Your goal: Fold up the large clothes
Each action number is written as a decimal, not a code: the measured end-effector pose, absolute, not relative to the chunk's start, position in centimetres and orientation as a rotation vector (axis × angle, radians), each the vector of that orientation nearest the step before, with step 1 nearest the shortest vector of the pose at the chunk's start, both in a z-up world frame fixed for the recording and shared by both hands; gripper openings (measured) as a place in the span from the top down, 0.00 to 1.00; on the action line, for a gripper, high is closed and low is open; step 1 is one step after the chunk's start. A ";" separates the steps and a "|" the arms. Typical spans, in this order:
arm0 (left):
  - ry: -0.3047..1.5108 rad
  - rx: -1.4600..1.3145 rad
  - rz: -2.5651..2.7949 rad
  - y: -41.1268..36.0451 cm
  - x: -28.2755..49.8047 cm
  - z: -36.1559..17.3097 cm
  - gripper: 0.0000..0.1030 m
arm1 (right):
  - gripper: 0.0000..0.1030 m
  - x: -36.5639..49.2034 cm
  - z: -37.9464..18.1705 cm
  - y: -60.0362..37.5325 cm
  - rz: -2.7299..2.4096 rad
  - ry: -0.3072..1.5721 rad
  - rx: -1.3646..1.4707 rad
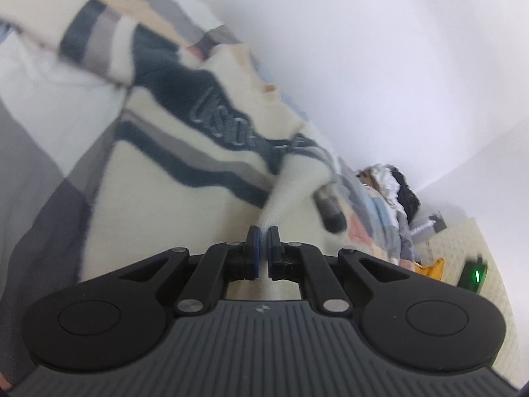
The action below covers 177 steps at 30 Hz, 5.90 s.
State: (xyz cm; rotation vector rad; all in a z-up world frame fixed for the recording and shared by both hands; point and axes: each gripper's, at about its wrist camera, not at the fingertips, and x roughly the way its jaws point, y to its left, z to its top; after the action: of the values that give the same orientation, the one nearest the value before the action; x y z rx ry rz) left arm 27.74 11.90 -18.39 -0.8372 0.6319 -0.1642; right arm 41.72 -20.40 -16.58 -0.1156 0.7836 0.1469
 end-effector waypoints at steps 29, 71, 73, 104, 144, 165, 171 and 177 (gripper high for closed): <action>0.823 -0.814 -0.382 6.0 33.8 -23.7 0.73 | 0.83 58.1 -22.5 -35.3 -0.381 0.423 -0.430; 0.800 -0.891 0.363 15.0 20.7 -21.3 0.49 | 0.19 31.5 -20.6 -24.0 0.154 0.907 0.355; 0.815 -0.864 0.391 14.7 20.7 -21.6 0.49 | 0.19 31.6 -21.7 -24.2 0.137 0.944 0.395; 0.940 -0.838 0.192 14.1 19.7 -16.4 0.88 | 0.83 30.2 -15.8 -24.3 0.353 0.967 0.157; 0.781 -0.366 -0.031 2.7 30.0 -20.4 0.36 | 0.48 37.2 -17.1 -25.8 0.159 0.658 0.356; 0.720 -0.450 0.081 3.5 33.0 -24.1 0.37 | 0.16 54.4 -25.9 -38.3 -0.127 0.545 0.991; 0.680 -0.494 0.089 3.7 33.7 -24.8 0.37 | 0.16 59.3 -26.0 -41.2 -0.140 0.477 1.085; 0.660 -0.460 0.105 3.0 34.3 -25.1 0.36 | 0.18 61.6 -26.5 -46.2 -0.315 0.434 1.017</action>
State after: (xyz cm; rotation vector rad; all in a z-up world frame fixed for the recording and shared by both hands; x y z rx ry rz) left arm 34.30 2.97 -25.13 -0.4595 0.6600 0.1049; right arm 61.62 -46.23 -26.49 1.0169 0.4337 -0.3154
